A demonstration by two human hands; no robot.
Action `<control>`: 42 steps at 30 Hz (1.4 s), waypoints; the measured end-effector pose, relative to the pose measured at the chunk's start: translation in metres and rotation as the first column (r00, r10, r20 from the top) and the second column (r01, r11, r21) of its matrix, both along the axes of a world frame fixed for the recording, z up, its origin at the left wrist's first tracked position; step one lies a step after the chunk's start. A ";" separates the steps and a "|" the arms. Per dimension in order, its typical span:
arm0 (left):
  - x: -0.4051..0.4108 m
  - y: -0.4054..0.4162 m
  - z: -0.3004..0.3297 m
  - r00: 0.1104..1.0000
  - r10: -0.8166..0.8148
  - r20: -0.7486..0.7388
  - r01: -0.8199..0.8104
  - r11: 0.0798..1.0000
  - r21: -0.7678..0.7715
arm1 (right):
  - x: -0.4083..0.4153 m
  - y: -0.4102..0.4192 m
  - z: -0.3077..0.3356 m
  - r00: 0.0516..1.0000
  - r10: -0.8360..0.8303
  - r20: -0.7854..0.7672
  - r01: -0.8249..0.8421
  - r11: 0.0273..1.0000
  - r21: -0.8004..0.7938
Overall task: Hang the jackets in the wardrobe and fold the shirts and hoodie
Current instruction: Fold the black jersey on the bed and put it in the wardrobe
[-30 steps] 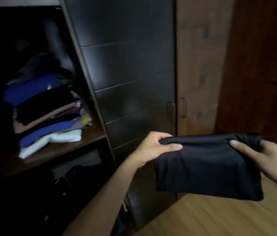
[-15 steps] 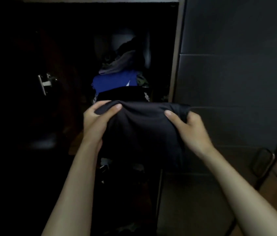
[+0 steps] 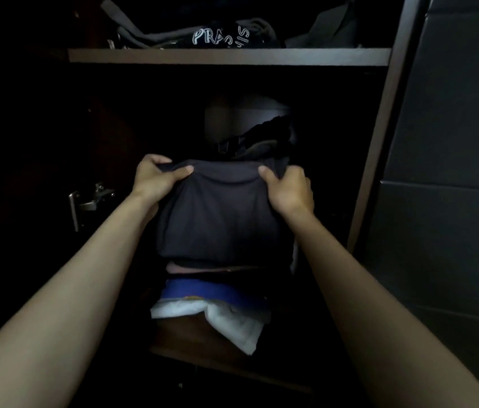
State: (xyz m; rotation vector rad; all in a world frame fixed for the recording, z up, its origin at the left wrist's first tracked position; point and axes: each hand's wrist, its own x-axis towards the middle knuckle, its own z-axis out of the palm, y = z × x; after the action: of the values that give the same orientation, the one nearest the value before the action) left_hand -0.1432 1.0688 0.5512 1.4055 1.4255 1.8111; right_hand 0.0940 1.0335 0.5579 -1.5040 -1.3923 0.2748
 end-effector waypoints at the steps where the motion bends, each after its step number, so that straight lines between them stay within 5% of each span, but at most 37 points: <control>1: 0.005 0.020 0.015 0.999 0.016 -0.052 -0.015 1.000 0.005 | 0.002 0.012 0.016 0.998 -0.055 0.030 0.055 0.998 -0.004; 4: 0.023 0.071 0.049 0.950 0.079 -0.302 -0.096 0.995 -0.042 | 0.006 0.058 0.046 0.966 -0.185 0.181 0.186 0.983 0.009; 8: 0.044 0.089 0.023 0.648 0.185 -0.739 -0.302 0.953 -0.026 | 0.001 0.096 0.017 0.881 -0.194 0.431 0.257 0.962 -0.092; 10: 0.048 0.091 -0.015 0.639 0.024 -0.769 -0.133 0.988 -0.079 | -0.003 0.102 -0.020 0.830 -0.042 0.556 0.170 0.969 -0.180; 13: 0.057 0.078 -0.082 0.546 -0.366 -0.754 0.078 0.918 -0.389 | -0.007 0.098 -0.076 0.752 0.288 0.594 0.048 0.873 -0.485; 15: 0.060 0.064 -0.105 0.477 -0.383 -0.791 0.019 0.904 -0.426 | -0.008 0.090 -0.094 0.704 0.311 0.639 0.072 0.863 -0.500; 18: 0.059 0.042 -0.100 0.539 -0.320 -0.779 -0.016 0.921 -0.389 | -0.017 0.070 -0.088 0.668 0.246 0.702 0.027 0.935 -0.354; 21: 0.051 0.004 -0.090 0.628 -0.210 -0.749 -0.070 0.944 -0.323 | -0.033 0.042 -0.081 0.629 0.304 0.715 -0.204 0.953 -0.226; 25: 0.034 -0.065 -0.104 0.613 -0.069 -0.787 -0.250 0.928 -0.276 | -0.048 -0.005 -0.094 0.502 0.610 0.613 -0.516 0.780 -0.354; 29: 0.024 -0.157 -0.126 0.611 0.038 -0.791 -0.440 0.847 -0.299 | -0.053 -0.048 -0.116 0.327 0.703 0.632 -0.623 0.663 -0.416; 36: 0.019 -0.376 -0.139 0.637 0.165 -0.753 -0.521 0.812 -0.262 | -0.098 -0.163 -0.149 0.093 0.805 0.586 -0.842 0.378 -0.386; 42: 0.032 -0.571 -0.168 0.544 0.333 -0.770 -0.723 0.652 -0.229 | -0.166 -0.343 -0.172 -0.311 0.776 0.549 -0.863 0.011 -0.505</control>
State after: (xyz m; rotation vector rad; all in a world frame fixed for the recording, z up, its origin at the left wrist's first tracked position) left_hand -0.1108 0.4974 0.3837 1.4349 2.7879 0.9666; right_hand -0.0721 0.6904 0.3860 0.0671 -3.0737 0.4382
